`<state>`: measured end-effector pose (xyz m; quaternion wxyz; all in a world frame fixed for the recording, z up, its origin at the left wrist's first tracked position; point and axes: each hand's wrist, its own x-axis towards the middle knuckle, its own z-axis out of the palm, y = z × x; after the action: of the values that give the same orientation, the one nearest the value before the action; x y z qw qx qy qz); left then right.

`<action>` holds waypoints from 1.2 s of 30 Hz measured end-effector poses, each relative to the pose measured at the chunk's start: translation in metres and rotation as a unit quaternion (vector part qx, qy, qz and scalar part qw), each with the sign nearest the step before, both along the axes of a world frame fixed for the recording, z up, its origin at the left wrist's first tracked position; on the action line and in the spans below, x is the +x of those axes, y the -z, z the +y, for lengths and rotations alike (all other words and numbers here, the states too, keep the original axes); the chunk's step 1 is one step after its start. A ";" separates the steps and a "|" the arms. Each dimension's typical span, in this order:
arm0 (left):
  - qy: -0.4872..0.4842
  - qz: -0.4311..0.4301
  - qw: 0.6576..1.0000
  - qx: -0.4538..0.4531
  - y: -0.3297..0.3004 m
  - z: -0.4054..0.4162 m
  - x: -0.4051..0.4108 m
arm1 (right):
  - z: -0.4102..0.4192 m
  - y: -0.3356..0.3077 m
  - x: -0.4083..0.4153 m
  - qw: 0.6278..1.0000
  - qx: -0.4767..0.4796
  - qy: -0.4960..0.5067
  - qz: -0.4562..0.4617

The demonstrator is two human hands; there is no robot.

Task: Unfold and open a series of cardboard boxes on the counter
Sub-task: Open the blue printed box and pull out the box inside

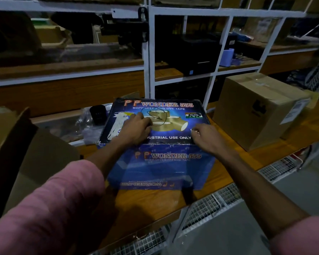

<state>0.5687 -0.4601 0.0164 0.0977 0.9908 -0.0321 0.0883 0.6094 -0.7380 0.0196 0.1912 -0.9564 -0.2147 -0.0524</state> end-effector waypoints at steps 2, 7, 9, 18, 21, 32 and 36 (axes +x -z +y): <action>-0.015 0.010 1.000 0.026 0.002 0.013 0.007 | 0.020 0.005 0.011 0.999 -0.033 -0.016 -0.021; -0.044 0.013 0.999 0.008 0.013 0.023 0.003 | 0.043 0.012 0.029 0.996 -0.084 -0.026 0.002; -0.048 0.001 0.999 0.011 0.015 0.021 -0.005 | 0.042 0.014 0.025 0.996 -0.081 -0.026 -0.009; -0.100 -0.135 0.986 0.023 0.033 -0.012 -0.098 | 0.018 0.029 -0.049 0.989 -0.009 -0.046 -0.141; -0.123 -0.167 0.976 0.063 0.046 -0.033 -0.136 | 0.001 0.044 -0.080 0.976 0.027 -0.045 -0.209; -0.152 -0.048 0.983 0.094 0.104 -0.058 -0.174 | -0.021 0.099 -0.125 0.985 -0.122 -0.080 -0.090; -0.148 -0.099 0.981 0.077 0.081 -0.054 -0.169 | -0.018 0.092 -0.126 0.989 -0.077 -0.083 -0.098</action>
<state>0.3999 -0.5136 -0.0647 0.0037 0.9754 0.0990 0.1970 0.4832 -0.7559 -0.0721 0.0988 -0.9374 -0.3140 -0.1136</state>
